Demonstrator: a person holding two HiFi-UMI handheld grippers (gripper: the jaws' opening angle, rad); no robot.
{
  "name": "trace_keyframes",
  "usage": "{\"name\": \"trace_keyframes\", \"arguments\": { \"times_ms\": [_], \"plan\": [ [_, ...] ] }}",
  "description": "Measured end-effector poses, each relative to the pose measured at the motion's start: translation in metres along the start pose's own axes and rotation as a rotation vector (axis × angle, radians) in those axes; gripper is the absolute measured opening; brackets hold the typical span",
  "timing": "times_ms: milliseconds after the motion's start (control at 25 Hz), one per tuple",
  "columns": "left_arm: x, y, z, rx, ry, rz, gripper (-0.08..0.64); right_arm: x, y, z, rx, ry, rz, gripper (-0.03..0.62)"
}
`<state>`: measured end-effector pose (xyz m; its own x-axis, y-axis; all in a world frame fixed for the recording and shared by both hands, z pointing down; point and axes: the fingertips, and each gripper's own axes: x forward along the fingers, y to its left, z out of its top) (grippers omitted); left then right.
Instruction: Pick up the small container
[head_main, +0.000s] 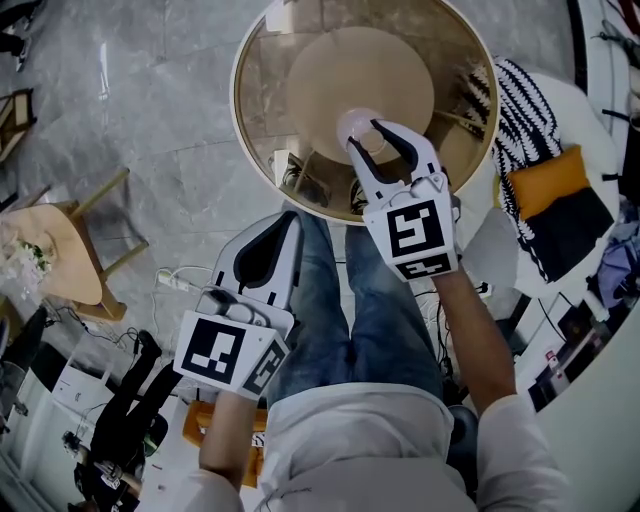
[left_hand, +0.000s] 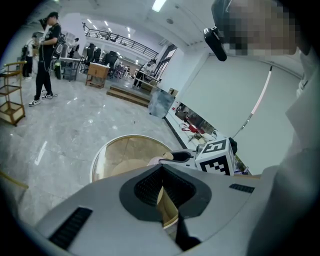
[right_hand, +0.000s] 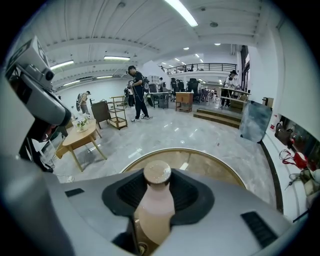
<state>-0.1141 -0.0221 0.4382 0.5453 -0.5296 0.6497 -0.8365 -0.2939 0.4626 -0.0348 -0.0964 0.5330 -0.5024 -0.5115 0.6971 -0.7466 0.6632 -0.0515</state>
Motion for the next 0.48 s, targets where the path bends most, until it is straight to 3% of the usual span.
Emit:
{"name": "trace_keyframes", "arguments": {
  "times_ms": [480],
  "plan": [
    [-0.011, -0.014, 0.022, 0.024, -0.022, 0.001, 0.017, -0.023, 0.000, 0.022, -0.010, -0.010, 0.021, 0.147]
  ]
}}
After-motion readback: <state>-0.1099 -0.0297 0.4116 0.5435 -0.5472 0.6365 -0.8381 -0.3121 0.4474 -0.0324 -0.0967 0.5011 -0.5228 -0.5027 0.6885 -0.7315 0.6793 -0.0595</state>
